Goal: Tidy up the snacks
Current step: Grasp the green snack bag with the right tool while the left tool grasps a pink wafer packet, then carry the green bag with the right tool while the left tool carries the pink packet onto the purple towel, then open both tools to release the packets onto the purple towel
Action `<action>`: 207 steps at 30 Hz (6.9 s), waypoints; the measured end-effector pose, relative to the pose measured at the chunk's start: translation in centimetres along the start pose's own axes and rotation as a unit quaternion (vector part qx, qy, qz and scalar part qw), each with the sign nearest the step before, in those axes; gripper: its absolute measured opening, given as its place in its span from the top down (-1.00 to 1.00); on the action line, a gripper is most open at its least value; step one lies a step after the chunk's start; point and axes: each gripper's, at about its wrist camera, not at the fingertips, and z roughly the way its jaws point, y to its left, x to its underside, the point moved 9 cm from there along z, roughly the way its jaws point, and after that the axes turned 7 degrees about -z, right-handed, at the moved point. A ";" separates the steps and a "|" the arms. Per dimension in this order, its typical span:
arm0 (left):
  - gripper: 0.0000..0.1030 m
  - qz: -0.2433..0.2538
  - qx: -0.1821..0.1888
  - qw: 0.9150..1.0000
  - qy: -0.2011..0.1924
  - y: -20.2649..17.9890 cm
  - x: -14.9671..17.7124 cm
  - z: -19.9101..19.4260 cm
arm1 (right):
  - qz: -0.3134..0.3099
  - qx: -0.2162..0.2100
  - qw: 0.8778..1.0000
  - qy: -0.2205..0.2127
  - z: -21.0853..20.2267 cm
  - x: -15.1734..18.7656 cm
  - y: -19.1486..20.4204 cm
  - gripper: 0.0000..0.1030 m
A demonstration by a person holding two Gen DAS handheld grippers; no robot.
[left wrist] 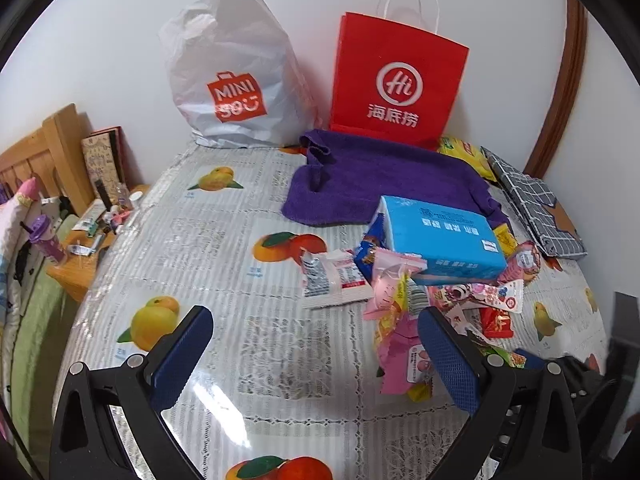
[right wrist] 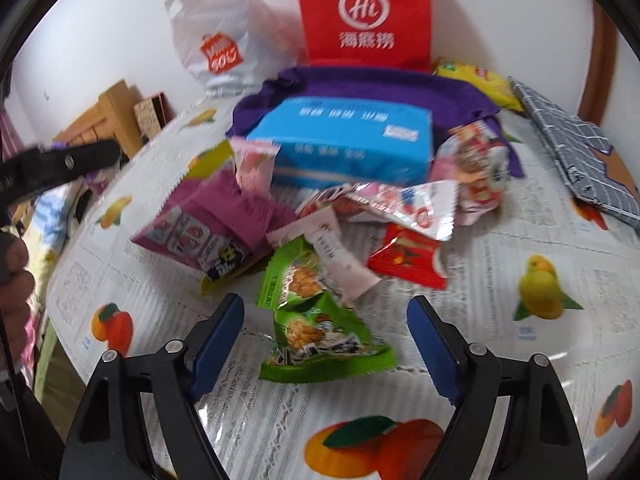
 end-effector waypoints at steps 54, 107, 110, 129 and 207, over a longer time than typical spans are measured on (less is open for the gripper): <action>-0.06 0.068 0.049 0.995 0.050 -6.8 -0.9 -0.4 | 0.051 0.039 0.994 -0.090 -8.2 -4.2 -7.2 0.06; -0.06 0.037 0.071 0.995 0.053 -12.1 -21.5 16.9 | 0.063 0.059 0.992 -0.097 4.9 -28.3 -17.7 0.07; -0.06 0.039 0.068 0.995 0.064 -11.9 -20.9 18.6 | 0.071 0.057 0.992 -0.089 6.3 -28.0 -18.4 0.07; -0.06 0.024 0.031 0.992 0.124 -10.0 -18.8 23.7 | 0.073 0.030 0.997 -0.004 13.2 -25.4 -19.4 0.07; -0.46 0.064 0.094 0.993 0.027 -14.6 -20.4 12.8 | 0.083 0.132 0.985 -0.076 1.6 -23.5 -20.2 -0.72</action>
